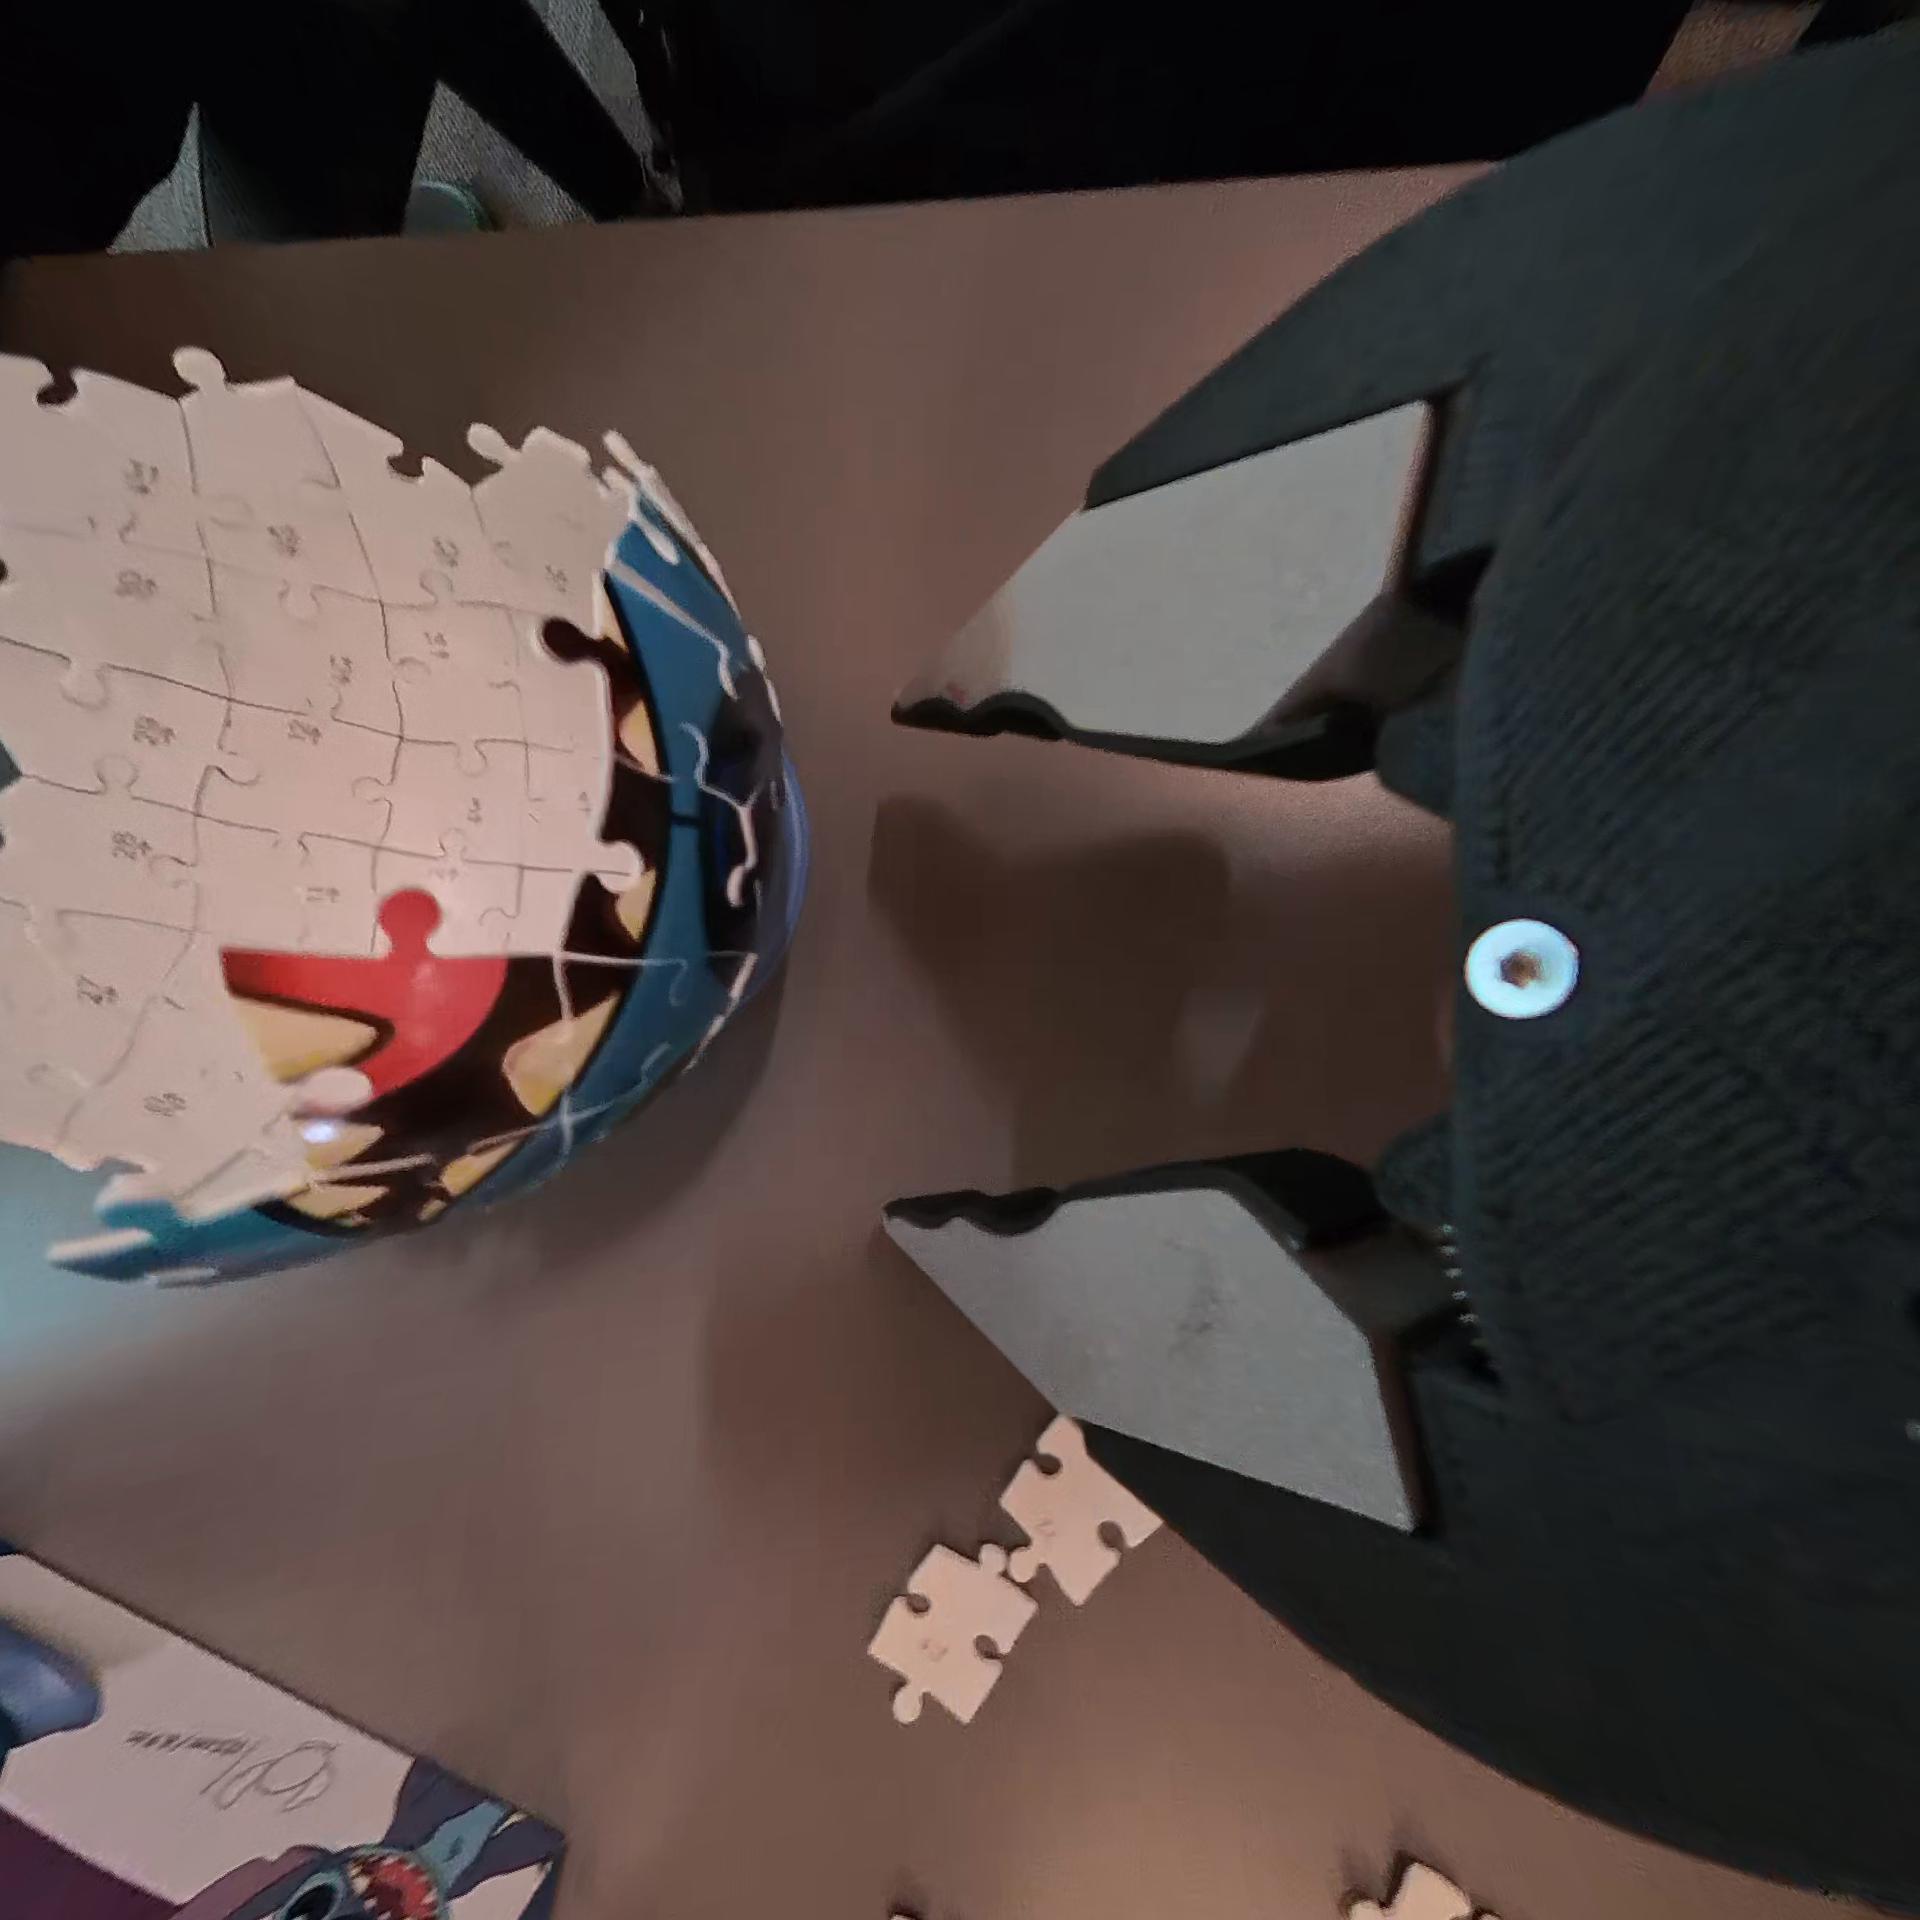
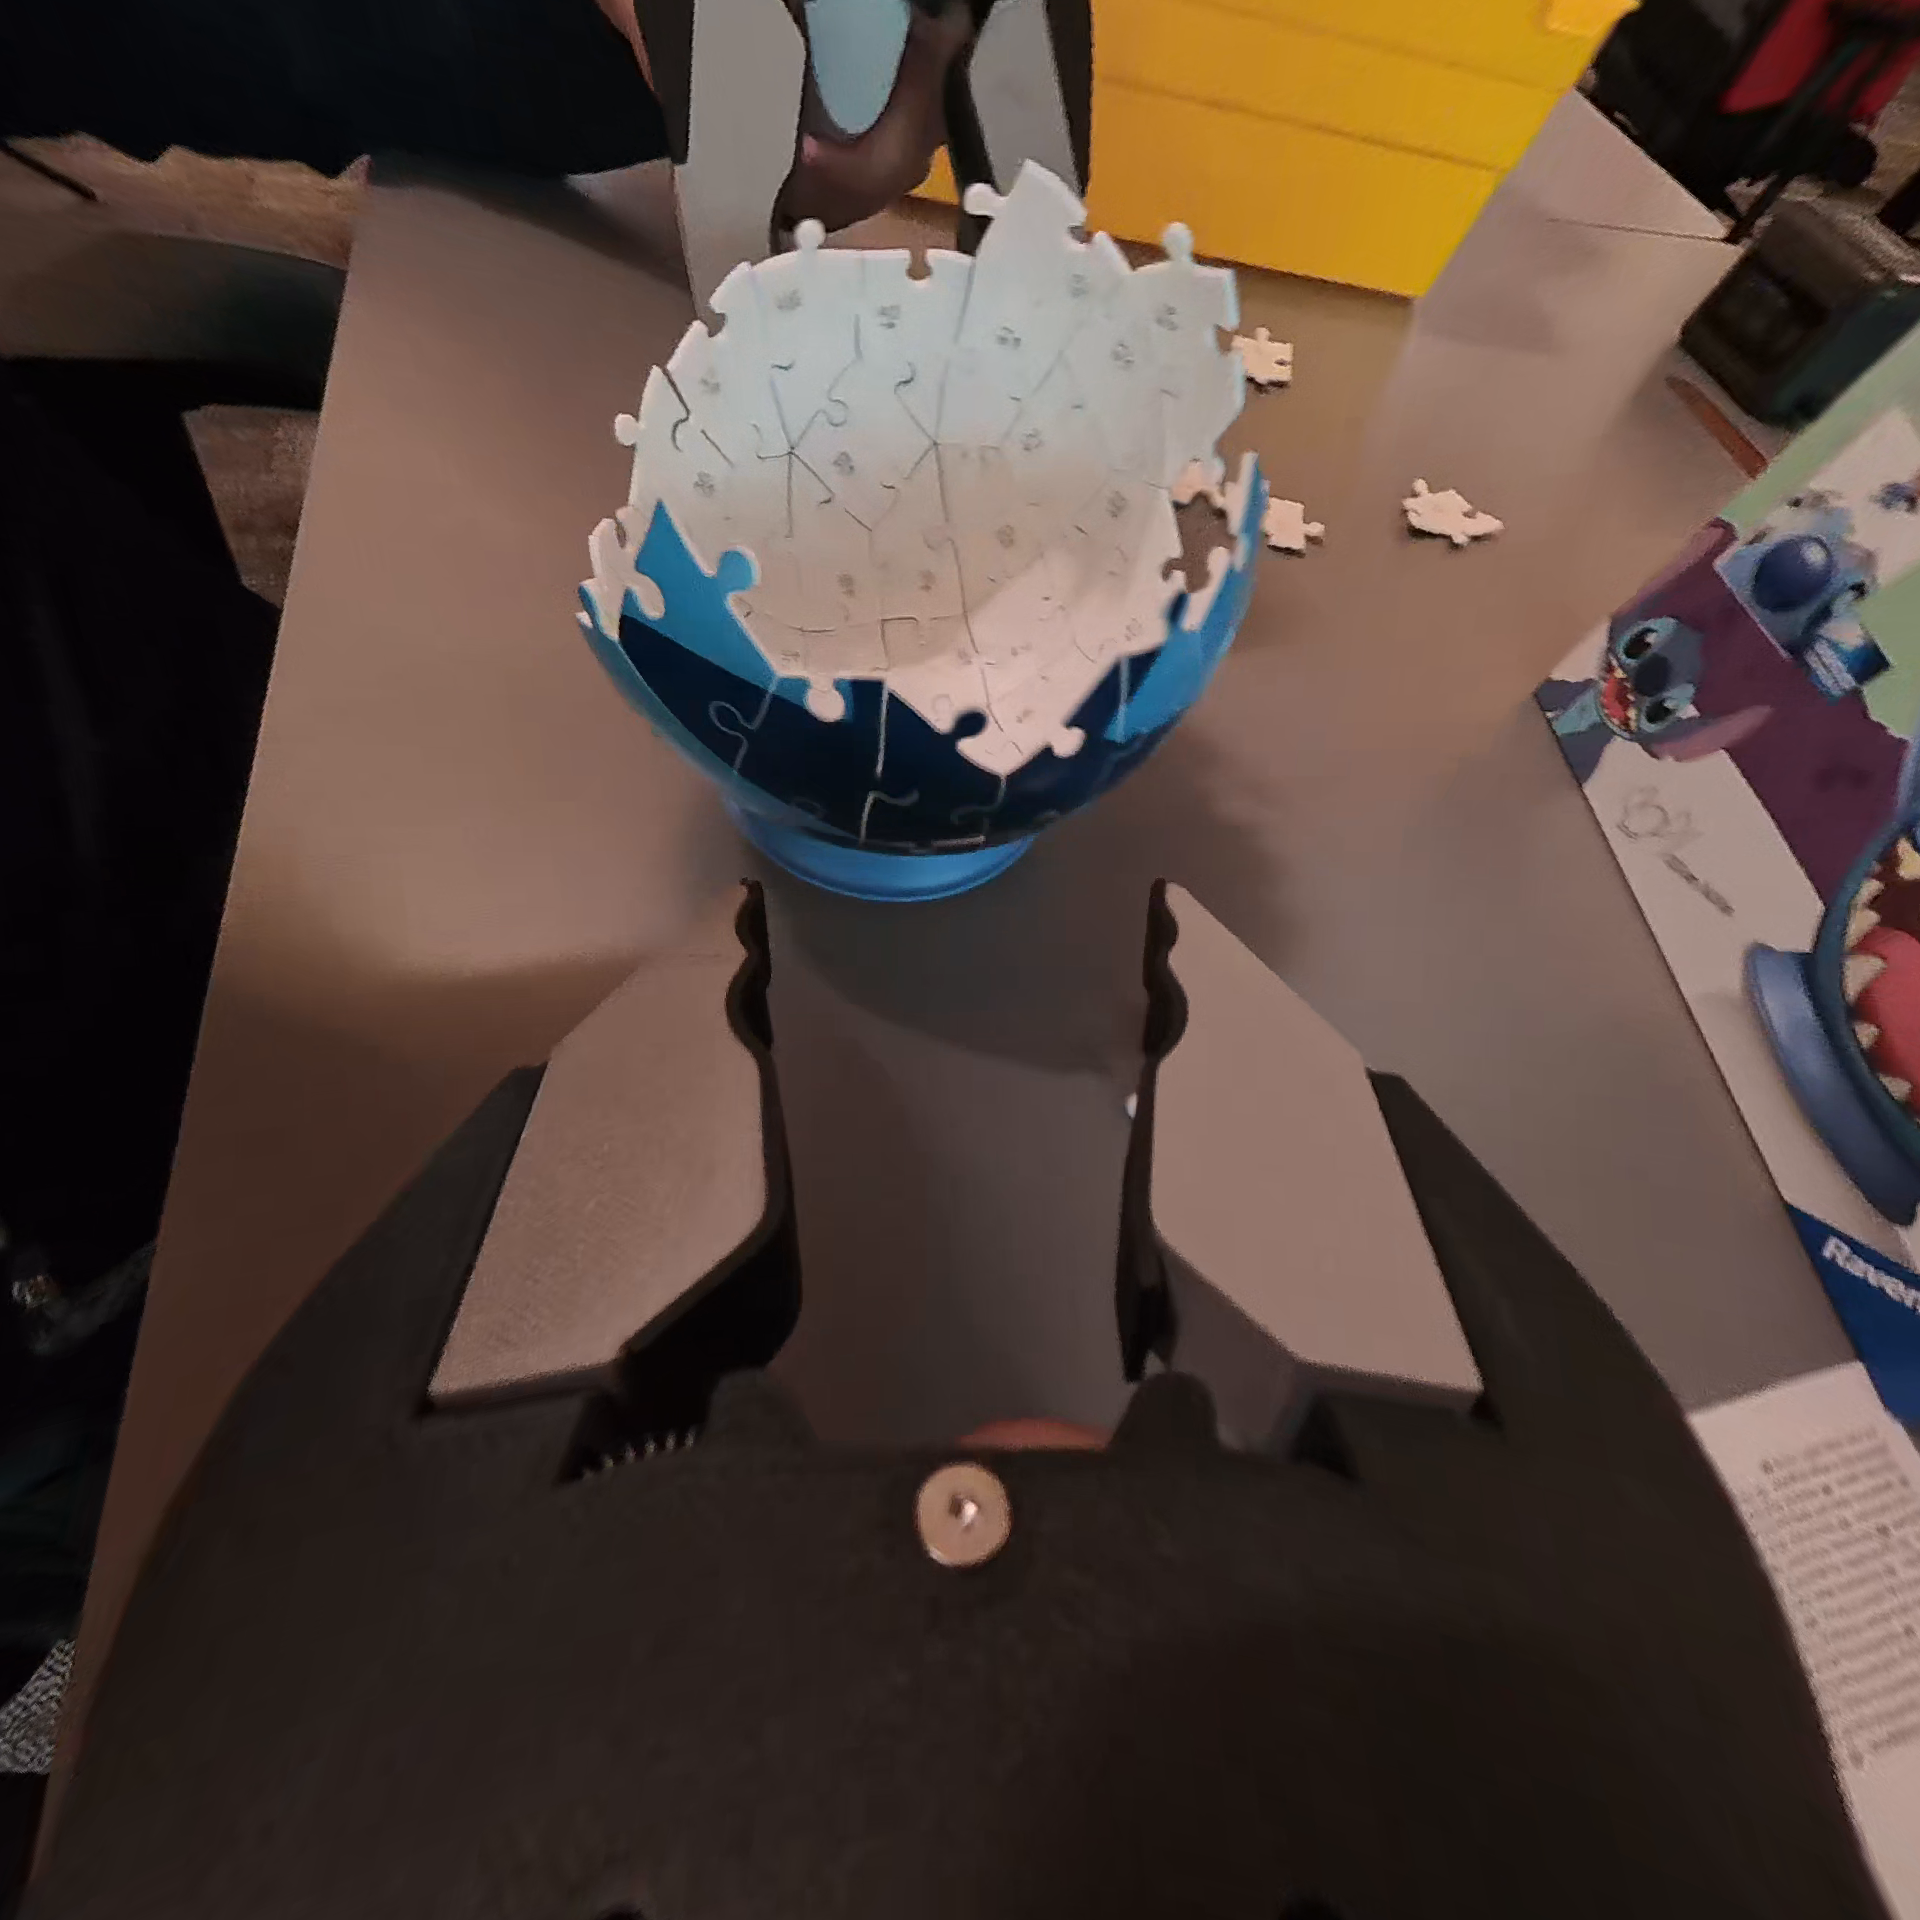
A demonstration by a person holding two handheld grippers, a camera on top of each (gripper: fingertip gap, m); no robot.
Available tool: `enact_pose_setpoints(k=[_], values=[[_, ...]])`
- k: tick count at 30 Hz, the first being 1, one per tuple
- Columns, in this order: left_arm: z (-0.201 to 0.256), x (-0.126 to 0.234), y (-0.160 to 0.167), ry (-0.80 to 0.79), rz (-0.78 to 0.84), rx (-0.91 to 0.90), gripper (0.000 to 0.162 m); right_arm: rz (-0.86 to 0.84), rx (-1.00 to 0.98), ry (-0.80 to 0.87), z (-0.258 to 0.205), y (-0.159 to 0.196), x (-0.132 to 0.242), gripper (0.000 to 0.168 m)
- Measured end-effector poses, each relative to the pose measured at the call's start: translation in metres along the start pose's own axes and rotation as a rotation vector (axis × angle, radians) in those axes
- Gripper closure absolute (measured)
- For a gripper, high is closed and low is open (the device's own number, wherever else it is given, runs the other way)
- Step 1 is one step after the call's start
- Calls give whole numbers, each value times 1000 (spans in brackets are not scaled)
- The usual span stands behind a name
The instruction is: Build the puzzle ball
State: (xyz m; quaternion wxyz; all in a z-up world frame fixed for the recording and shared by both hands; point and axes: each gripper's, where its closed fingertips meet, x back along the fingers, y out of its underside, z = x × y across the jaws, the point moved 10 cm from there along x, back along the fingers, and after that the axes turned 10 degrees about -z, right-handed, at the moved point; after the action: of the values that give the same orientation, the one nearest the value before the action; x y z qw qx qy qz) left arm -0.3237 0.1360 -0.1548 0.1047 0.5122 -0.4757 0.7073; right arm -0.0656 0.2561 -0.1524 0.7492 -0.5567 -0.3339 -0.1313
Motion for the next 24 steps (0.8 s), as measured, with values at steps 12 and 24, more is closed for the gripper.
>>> enact_pose_setpoints(k=[12, 24], values=[[4, -13, -14, 26, 69, -128, 68, 6, 79, -40, 12, -7, -22, 85], [8, -15, -20, 51, 124, -192, 74, 20, 99, -138, 12, -11, -30, 81]])
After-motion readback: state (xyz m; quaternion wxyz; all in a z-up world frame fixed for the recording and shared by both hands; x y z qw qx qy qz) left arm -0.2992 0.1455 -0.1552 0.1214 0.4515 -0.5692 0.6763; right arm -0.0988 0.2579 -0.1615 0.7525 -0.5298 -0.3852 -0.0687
